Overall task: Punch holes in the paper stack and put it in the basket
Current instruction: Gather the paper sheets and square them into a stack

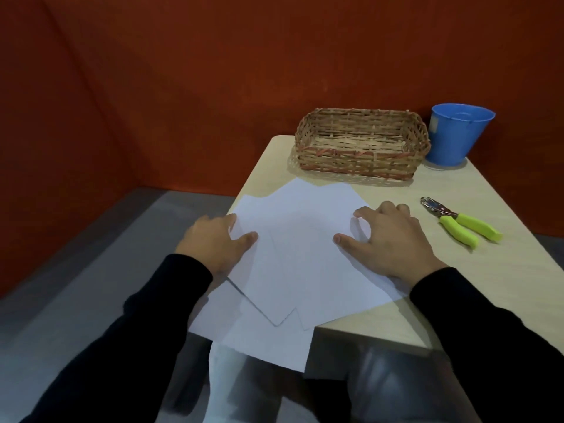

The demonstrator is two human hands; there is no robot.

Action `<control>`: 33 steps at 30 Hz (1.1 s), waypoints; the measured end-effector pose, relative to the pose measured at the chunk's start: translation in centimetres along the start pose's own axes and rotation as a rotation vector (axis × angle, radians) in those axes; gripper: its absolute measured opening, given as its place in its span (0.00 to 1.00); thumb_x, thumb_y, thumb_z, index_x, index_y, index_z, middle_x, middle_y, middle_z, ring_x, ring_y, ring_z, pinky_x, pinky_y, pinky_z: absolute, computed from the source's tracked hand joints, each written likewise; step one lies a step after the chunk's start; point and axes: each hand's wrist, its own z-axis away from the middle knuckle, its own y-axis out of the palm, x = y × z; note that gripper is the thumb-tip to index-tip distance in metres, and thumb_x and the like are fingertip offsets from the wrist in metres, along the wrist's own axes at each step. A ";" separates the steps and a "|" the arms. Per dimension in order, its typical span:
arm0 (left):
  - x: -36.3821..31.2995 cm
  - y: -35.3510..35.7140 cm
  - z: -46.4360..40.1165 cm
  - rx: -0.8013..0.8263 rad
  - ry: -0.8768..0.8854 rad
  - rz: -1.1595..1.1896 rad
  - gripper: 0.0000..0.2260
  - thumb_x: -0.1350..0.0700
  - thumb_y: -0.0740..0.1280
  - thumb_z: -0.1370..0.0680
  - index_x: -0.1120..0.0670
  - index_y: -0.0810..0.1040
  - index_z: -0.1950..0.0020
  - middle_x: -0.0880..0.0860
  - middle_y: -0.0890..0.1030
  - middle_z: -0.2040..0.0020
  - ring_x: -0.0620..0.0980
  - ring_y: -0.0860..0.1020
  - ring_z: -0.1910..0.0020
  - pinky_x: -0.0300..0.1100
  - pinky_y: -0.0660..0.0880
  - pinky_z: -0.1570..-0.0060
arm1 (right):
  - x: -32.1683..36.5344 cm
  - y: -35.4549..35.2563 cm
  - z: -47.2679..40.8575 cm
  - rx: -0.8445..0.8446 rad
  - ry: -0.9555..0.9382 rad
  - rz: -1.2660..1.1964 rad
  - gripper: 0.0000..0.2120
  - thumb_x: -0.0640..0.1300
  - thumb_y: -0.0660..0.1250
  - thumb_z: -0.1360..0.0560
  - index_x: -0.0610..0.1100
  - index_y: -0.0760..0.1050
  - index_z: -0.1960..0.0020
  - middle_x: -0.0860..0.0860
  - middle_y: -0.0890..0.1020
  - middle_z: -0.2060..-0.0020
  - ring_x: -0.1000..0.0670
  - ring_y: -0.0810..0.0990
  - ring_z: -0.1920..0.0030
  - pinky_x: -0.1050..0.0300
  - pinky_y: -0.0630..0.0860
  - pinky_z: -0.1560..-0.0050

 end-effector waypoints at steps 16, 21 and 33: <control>-1.3 -2.5 0.3 0.117 -0.039 -0.122 0.24 0.36 0.70 0.27 0.53 0.75 0.41 0.52 0.80 0.48 0.56 0.81 0.50 0.48 0.80 0.50 | -0.1 0.7 0.3 0.015 0.107 0.044 0.34 0.78 0.57 0.28 0.51 0.76 0.41 0.47 0.74 0.32 0.39 0.66 0.31 0.42 0.65 0.37; -1.7 -2.2 0.1 0.068 -0.020 -0.106 0.29 0.37 0.74 0.27 0.57 0.76 0.37 0.57 0.80 0.43 0.59 0.79 0.43 0.51 0.79 0.43 | -0.3 0.8 0.2 -0.004 0.106 0.060 0.35 0.78 0.55 0.27 0.50 0.76 0.41 0.45 0.75 0.35 0.38 0.67 0.34 0.43 0.64 0.40; 1.8 -2.7 -1.4 0.027 -0.134 0.199 0.21 0.42 0.74 0.25 0.56 0.80 0.43 0.54 0.83 0.44 0.52 0.80 0.53 0.41 0.70 0.64 | -0.7 0.2 0.6 -0.023 0.129 0.043 0.37 0.78 0.57 0.29 0.49 0.78 0.39 0.45 0.77 0.38 0.38 0.69 0.34 0.42 0.67 0.40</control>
